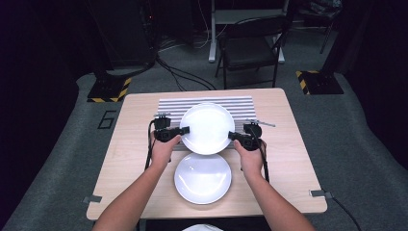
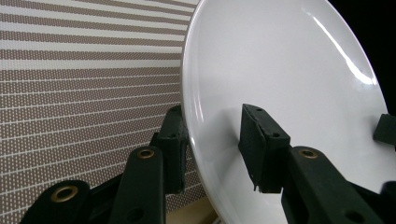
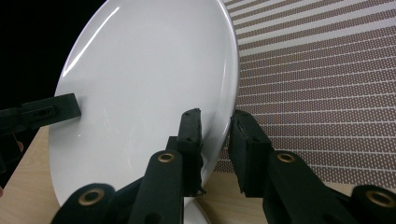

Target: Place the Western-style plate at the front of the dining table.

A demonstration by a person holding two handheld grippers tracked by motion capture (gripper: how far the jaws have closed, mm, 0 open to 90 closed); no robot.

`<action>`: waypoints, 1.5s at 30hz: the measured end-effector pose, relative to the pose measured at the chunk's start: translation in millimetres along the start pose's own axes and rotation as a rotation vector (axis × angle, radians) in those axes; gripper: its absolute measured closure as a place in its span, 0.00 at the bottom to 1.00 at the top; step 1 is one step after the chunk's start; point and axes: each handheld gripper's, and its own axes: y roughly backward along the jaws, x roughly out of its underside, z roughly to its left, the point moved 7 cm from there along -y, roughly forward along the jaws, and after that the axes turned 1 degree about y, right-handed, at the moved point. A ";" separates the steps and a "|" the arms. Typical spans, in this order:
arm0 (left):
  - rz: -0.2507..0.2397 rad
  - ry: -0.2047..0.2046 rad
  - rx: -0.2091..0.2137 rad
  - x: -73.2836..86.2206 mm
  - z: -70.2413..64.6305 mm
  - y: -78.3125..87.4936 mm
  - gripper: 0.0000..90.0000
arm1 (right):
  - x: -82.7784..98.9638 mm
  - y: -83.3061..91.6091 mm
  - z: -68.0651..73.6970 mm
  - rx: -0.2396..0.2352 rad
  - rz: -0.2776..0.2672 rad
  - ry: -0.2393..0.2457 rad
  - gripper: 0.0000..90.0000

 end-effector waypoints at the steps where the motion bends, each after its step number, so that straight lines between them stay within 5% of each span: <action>1: 0.002 -0.008 -0.002 -1.0 0.3 0.0 0.69 | -0.3 -0.3 0.4 0.001 0.003 -0.003 0.83; 26: -0.029 -0.018 -0.027 -34.4 -1.7 4.2 0.69 | -29.3 -3.4 13.4 0.028 -0.016 0.057 0.82; 45: -0.022 -0.001 -0.030 -45.2 14.7 -13.6 0.69 | -40.5 -24.0 12.4 0.056 -0.011 0.077 0.82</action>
